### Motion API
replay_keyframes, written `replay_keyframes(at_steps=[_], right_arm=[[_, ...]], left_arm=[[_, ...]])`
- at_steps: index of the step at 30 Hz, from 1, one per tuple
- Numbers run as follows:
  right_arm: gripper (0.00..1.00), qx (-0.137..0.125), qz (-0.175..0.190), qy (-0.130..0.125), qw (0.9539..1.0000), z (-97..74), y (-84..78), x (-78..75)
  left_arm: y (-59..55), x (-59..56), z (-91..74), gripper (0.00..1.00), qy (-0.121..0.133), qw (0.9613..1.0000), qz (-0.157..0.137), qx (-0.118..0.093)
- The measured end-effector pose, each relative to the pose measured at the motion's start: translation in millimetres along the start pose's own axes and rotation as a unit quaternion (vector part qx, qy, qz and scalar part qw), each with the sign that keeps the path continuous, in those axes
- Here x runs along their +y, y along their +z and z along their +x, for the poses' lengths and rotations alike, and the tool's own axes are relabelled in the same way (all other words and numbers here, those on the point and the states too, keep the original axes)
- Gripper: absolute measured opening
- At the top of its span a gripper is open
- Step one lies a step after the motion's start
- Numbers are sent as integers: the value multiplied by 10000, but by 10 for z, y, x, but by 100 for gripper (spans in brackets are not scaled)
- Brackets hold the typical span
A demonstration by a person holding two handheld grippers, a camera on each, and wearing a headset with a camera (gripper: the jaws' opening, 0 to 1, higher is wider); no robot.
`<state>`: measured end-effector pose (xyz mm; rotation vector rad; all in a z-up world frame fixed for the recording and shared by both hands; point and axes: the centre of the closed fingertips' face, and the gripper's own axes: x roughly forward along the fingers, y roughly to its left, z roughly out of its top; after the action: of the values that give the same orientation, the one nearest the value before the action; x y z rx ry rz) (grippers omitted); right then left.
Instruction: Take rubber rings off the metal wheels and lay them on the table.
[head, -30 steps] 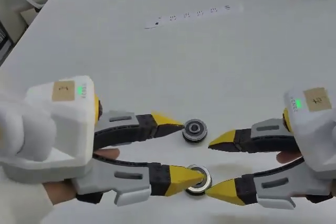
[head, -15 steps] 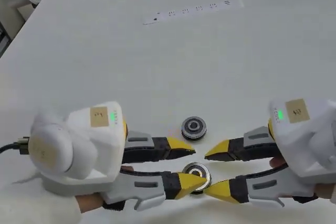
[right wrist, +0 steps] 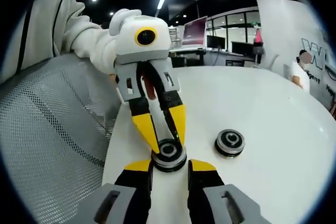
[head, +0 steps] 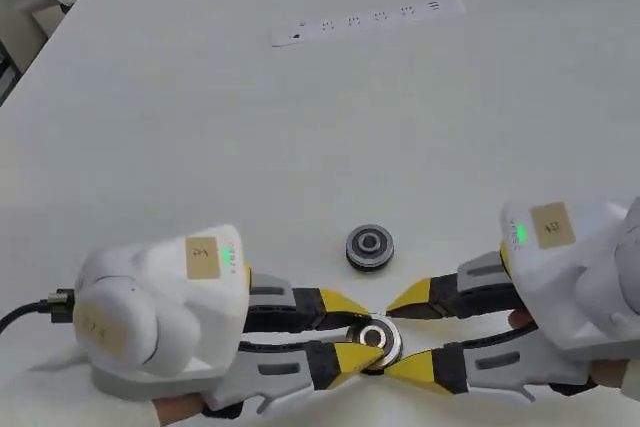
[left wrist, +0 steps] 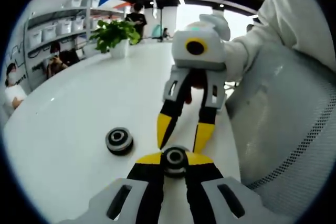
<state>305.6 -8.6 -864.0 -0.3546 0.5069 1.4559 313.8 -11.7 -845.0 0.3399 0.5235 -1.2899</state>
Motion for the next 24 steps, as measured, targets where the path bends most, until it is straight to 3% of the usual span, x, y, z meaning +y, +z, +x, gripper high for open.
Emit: replay_keyframes(at_steps=[2,4,15,24], right_arm=[[21,-10,4,22,10000,2,1,9],[21,-23,-10,11,10000,-1,0,10],[19,60,8,-25,10000,-20,-7,16],[10,174,75,-98,9998,-52,-66,2]], left_arm=[[-7,-33,-14,14,-12,9997,243,33],[-3,-23,-20,14,-14,9999,141,38],[3,-5,-4,13,-6,9997,223,44],[3,14,24,13,20,9997,238,38]])
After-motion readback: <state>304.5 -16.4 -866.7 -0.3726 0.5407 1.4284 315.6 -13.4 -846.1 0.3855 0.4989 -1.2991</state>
